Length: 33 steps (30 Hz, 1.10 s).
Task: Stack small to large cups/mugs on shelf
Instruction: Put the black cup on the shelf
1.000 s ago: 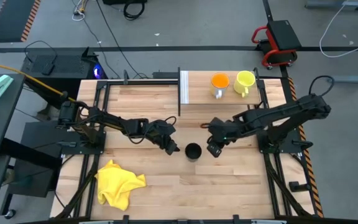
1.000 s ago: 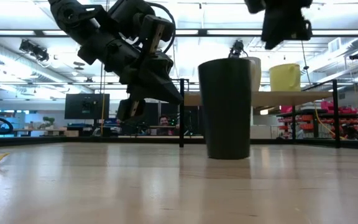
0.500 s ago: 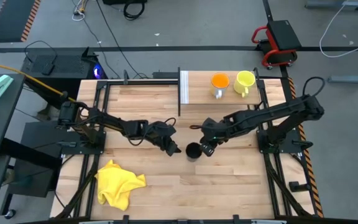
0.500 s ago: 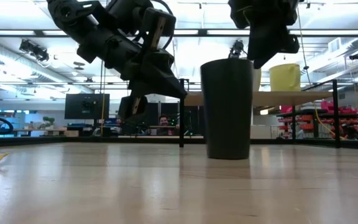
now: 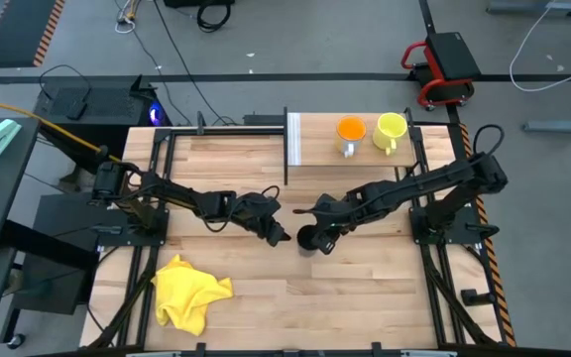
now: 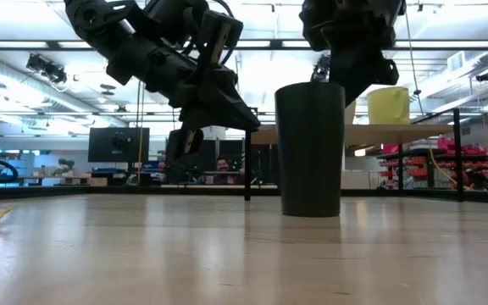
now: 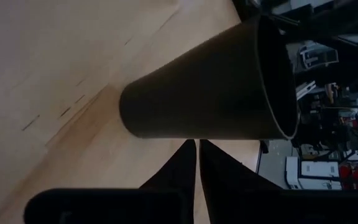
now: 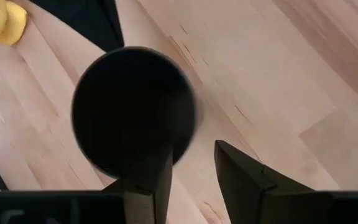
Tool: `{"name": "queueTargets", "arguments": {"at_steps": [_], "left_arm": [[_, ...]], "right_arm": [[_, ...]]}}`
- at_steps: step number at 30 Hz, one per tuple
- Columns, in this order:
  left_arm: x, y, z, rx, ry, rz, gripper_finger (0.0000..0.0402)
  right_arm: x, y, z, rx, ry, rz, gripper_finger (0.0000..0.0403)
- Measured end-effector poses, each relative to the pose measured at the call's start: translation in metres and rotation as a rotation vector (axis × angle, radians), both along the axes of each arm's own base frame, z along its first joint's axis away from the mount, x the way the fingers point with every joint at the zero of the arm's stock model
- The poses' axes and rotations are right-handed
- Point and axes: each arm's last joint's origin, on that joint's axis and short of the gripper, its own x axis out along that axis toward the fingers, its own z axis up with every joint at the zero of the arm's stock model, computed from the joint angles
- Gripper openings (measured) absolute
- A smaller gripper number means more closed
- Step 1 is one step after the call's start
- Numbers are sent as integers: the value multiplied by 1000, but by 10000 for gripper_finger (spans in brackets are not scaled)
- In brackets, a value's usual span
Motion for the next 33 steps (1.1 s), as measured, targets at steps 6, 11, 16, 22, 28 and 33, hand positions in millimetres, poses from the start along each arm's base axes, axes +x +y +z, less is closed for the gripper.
{"name": "queueTargets", "arguments": {"at_steps": [6,11,16,22,28,33], "left_arm": [[0,1,0,6,-3,18,23],[0,1,0,9,-3,23,29],[0,1,0,15,-3,33,25],[0,2,0,24,-3,49,19],[0,2,0,25,-3,50,25],[0,2,0,25,-2,50,18]], "right_arm": [[6,1,-4,2,-13,8,127],[10,2,-11,-1,4,8,126],[13,2,-17,-1,25,-2,117],[12,0,-15,-6,13,-27,87],[13,-3,-15,-8,14,-35,44],[13,-7,-15,-16,15,-30,10]]}}
